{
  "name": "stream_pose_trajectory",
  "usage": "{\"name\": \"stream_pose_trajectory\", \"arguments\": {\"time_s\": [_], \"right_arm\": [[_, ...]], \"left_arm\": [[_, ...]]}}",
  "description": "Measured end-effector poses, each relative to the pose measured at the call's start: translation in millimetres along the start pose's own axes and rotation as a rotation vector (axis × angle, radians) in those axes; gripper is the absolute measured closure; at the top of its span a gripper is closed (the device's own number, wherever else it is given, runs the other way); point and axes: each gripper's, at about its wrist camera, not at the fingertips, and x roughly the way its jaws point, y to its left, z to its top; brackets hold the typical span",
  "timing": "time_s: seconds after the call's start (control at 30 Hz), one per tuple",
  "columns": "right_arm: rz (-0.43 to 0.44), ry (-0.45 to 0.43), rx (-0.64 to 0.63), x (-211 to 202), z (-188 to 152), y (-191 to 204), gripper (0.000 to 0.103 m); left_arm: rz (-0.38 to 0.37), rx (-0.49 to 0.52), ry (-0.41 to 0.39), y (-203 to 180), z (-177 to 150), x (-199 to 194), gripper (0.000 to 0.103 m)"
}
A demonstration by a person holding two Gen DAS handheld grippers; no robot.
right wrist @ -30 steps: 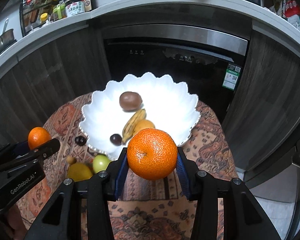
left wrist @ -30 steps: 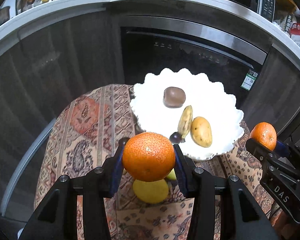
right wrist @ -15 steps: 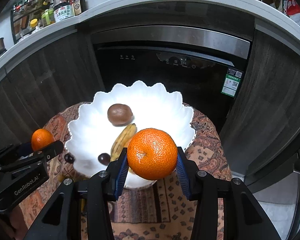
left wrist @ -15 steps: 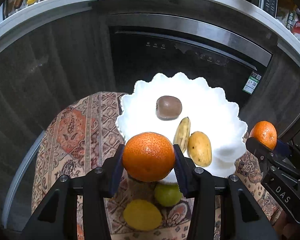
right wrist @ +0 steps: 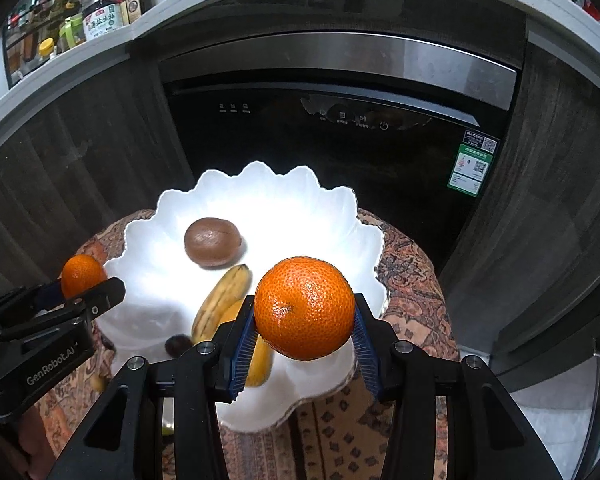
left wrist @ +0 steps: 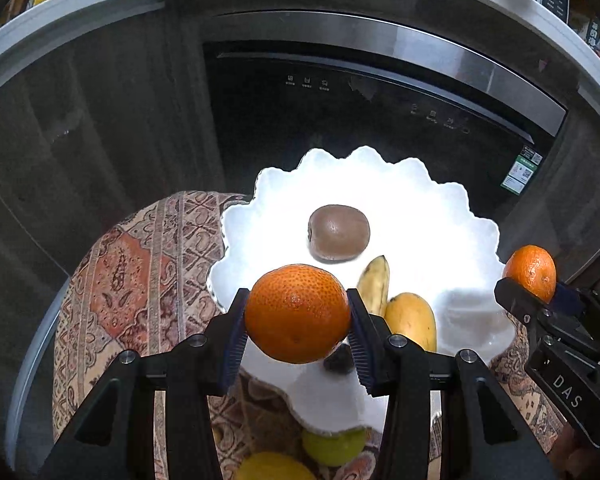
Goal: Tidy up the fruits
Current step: 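Open both tools to drop the orange and tangerine into the bowl, then move the left tool to the yellow pomelo while the right tool reaches the green apple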
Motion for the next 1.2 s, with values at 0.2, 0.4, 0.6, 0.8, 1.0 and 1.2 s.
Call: {"name": "stream_pose_trajectory", "arguments": {"time_s": [0.2, 0.4, 0.6, 0.8, 1.0, 1.2], "right_arm": [[-0.001, 0.016, 0.005, 11.7, 3.3, -1.9, 0.057], [-0.011, 0.024, 0.001, 13.5, 3.0, -1.5, 0.056], [-0.063, -0.012, -0.007, -0.2, 5.1, -0.3, 0.032], [-0.088, -0.055, -0.009, -24.3, 11.3, 0.7, 0.027], [-0.088, -0.093, -0.012, -54.4, 12.6, 6.3, 0.025], [-0.081, -0.130, -0.017, -84.5, 8.3, 16.1, 0.025]], "left_arm": [[-0.006, 0.007, 0.014, -1.4, 4.4, 11.4, 0.057], [-0.005, 0.007, 0.029, -2.8, 2.0, 14.4, 0.054], [0.017, 0.008, -0.002, -0.6, 4.1, -0.4, 0.031], [0.028, -0.004, -0.034, 2.5, 5.2, -24.7, 0.018], [0.036, -0.013, -0.070, 6.8, 1.4, -56.7, 0.017], [0.044, -0.020, -0.106, 12.4, -7.0, -90.2, 0.016]]}}
